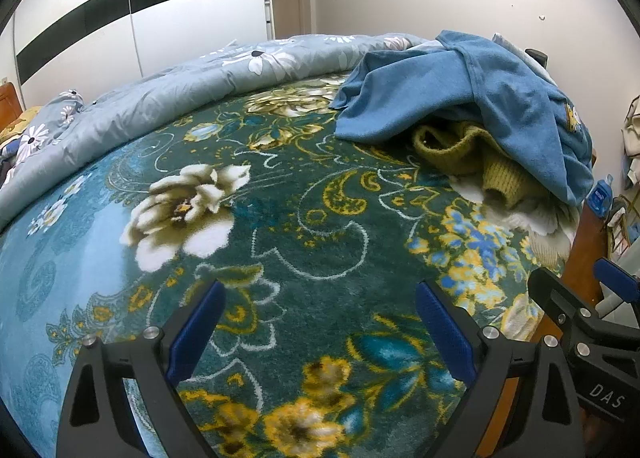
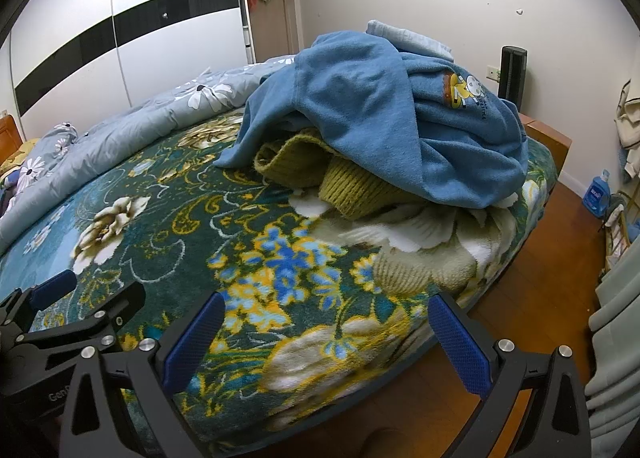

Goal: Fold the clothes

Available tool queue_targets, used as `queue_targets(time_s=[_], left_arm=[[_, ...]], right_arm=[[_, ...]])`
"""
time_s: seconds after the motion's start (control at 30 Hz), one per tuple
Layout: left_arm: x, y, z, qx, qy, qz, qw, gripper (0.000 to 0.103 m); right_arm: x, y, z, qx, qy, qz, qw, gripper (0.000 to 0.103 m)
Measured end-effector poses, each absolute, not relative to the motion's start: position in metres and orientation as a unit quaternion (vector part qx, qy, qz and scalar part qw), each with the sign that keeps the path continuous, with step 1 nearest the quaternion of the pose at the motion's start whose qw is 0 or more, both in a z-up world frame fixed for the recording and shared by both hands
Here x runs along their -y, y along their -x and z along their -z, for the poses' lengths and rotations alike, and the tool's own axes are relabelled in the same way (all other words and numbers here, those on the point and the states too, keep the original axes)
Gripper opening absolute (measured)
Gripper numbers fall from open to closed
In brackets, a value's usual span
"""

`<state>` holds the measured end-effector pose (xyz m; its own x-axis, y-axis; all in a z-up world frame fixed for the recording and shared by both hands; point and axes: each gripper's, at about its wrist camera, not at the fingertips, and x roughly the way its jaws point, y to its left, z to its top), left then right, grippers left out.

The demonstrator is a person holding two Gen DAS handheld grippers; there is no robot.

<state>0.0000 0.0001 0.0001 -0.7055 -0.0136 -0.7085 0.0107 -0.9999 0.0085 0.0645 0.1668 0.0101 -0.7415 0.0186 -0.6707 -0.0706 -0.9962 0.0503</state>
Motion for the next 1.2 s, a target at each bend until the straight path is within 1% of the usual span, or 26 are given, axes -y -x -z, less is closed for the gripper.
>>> queue_targets(time_s=[1.2], left_arm=[[0.0002, -0.0021, -0.0056, -0.003, -0.384, 0.923, 0.010, 0.096]], right_arm=[[-0.1684, -0.0657, -0.0157, -0.039, 0.353, -0.935, 0.023, 0.103]])
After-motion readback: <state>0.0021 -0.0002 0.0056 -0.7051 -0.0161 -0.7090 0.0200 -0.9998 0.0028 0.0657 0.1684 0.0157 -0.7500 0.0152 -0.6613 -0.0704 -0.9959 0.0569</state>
